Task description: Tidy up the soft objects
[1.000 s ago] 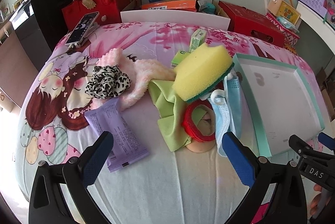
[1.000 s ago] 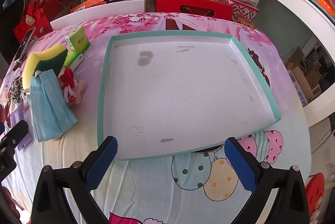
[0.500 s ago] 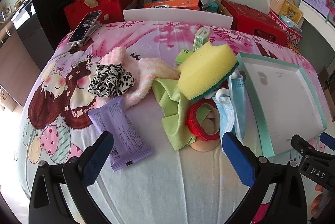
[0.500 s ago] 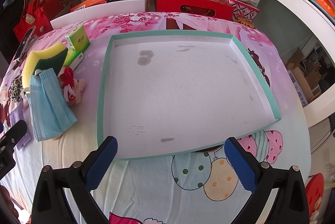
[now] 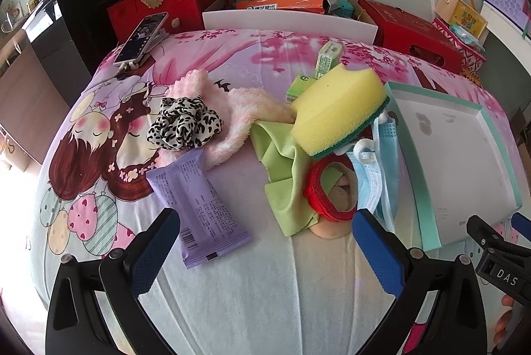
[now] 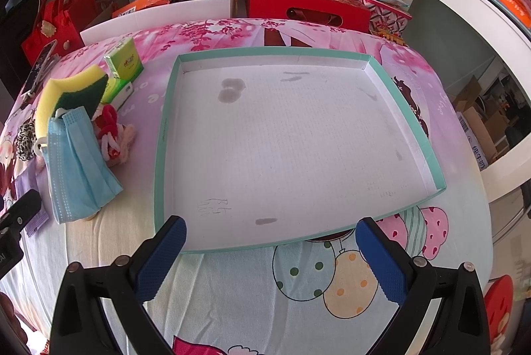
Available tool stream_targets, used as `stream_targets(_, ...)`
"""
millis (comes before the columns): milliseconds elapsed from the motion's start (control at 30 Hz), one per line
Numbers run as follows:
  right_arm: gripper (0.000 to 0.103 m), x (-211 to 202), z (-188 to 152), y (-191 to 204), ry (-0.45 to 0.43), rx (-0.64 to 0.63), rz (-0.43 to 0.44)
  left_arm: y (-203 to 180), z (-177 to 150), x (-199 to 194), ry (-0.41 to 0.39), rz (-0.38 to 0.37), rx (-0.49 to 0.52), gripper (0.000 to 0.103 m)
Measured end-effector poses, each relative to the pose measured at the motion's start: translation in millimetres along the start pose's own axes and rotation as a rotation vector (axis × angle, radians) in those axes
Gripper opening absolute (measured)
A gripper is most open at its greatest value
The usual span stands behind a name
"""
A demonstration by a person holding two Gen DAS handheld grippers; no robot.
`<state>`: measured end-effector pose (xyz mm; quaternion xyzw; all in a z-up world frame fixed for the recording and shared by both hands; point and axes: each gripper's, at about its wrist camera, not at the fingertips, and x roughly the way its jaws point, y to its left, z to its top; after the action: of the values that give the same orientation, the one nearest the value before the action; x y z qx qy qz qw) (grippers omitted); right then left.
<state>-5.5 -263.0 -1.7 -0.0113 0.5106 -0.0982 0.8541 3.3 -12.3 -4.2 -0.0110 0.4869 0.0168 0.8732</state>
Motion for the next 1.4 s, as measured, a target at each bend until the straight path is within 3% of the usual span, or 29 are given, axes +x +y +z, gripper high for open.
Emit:
stream_targets(400,0.103,1,-1,1,0.002,-0.002,-0.002,2,0,1,0.010,-0.007,-0.013,0.103)
stream_targets(533,0.103,-7,2,1,-0.042,0.015,0.015,11,2,0,-0.005,0.009,-0.036,0.103)
stream_targets(700,0.103,-18,8,15,-0.113,0.010,0.135,43,7,1,-0.010,0.083,-0.117,0.103)
stream_targets(933,0.103,-16,13,61,-0.113,-0.067,0.307,86,3,19,0.048,0.081,-0.256,0.103)
stream_targets(1067,0.102,-14,10,83,-0.099,-0.122,0.343,88,-2,29,0.092,0.061,-0.269,0.103)
stream_targets(1233,0.086,-8,9,105,-0.084,-0.170,0.382,85,-5,44,0.149,0.046,-0.270,0.101)
stream_targets(1333,0.070,-2,9,111,-0.062,-0.172,0.395,82,-6,52,0.171,0.031,-0.268,0.096)
stream_targets(1400,0.054,6,11,112,-0.039,-0.169,0.410,80,-7,56,0.182,0.031,-0.264,0.089)
